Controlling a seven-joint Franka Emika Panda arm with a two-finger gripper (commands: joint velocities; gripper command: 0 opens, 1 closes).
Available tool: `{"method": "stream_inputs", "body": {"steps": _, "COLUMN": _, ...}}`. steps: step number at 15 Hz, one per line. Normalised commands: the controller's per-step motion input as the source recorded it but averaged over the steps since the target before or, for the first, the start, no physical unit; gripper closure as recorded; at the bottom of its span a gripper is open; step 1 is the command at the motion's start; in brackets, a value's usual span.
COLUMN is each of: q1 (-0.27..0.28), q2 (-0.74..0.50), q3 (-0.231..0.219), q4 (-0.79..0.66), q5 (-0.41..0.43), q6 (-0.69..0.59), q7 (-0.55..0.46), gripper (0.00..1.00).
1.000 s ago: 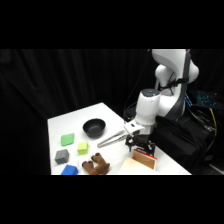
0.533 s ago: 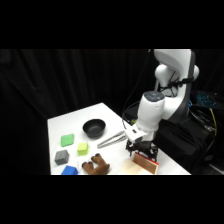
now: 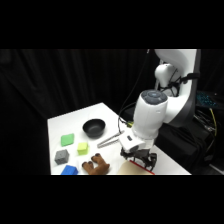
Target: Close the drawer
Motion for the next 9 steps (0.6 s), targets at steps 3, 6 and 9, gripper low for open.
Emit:
{"method": "stream_inputs", "body": {"steps": 3, "q1": -0.044, "q2": 0.02, "q3": 0.021, "q4": 0.31, "q5": -0.110, "q6": -0.28, "q7": 0.09, "gripper": 0.00}}
{"method": "stream_inputs", "body": {"steps": 6, "q1": -0.058, "q2": -0.18, "q3": 0.008, "q4": 0.18, "q5": -0.115, "q6": -0.37, "q7": 0.11, "gripper": 0.00}}
{"method": "stream_inputs", "body": {"steps": 9, "q1": -0.032, "q2": -0.39, "q3": -0.025, "q4": 0.05, "q5": -0.177, "q6": -0.55, "q7": 0.20, "gripper": 0.00}}
